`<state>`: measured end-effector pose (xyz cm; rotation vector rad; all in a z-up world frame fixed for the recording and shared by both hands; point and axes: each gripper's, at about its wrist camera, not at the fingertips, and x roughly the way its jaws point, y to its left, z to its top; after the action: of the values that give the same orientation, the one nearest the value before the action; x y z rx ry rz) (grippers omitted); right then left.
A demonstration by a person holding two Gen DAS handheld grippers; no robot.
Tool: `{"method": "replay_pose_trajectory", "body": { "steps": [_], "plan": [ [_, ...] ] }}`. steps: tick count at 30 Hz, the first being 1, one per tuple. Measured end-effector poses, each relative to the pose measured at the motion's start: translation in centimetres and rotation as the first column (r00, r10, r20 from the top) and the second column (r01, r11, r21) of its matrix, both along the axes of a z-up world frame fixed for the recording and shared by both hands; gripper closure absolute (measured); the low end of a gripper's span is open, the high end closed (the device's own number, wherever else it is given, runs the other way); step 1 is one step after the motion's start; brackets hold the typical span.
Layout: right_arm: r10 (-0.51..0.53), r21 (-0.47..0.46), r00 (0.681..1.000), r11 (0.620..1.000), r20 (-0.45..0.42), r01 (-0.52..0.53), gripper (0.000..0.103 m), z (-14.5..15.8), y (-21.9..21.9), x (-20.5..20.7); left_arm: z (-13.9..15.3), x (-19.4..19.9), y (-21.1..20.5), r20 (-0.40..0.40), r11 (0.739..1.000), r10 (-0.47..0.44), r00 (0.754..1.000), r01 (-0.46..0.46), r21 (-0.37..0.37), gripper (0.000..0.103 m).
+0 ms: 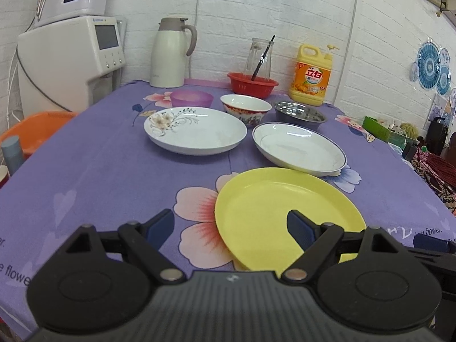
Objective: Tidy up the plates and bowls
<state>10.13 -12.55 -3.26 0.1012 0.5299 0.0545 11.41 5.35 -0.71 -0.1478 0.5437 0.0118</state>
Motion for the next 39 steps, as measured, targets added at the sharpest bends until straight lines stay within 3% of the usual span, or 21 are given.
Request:
{"method": "replay_pose_trajectory", "body": {
  "steps": [13,16,22,25,29,34,39],
  "plan": [
    [0.079,-0.085,0.991,0.992,-0.112,-0.088,0.000,-2.0,1.6,6.3,-3.0,6.4,0.6,-0.146,0.999,-0.001,0.989,0.006,0.034,0.018],
    [0.089,-0.076,0.990,0.992,-0.107,-0.097,0.000,-2.0,1.5,6.8,-3.2,6.8,0.2,-0.137,0.996,-0.014,0.991,0.025,0.082,0.018],
    [0.128,-0.085,0.988,0.987,-0.081,-0.135,0.000,-2.1,1.1,6.9,-3.2,7.0,0.4,-0.138,0.996,-0.046,0.989,0.057,0.075,0.018],
    [0.156,-0.076,0.979,0.983,-0.128,-0.166,0.000,-1.4,0.9,7.3,-2.7,7.0,0.7,-0.143,0.995,-0.084,0.986,0.092,0.049,0.018],
    [0.208,-0.103,0.970,0.970,-0.123,-0.221,0.000,-1.0,1.4,6.7,-2.6,7.2,0.5,-0.148,0.992,-0.102,0.984,0.111,0.057,0.018],
    [0.269,-0.094,0.953,0.955,-0.139,-0.283,0.000,-1.2,2.2,6.9,-2.9,7.4,0.4,-0.155,0.992,-0.119,0.981,0.125,0.031,0.025],
    [0.291,-0.078,0.947,0.950,-0.134,-0.303,0.000,-1.0,3.2,6.4,-2.7,7.1,0.2,-0.136,0.989,-0.141,0.981,0.144,0.017,0.039]
  ]
}}
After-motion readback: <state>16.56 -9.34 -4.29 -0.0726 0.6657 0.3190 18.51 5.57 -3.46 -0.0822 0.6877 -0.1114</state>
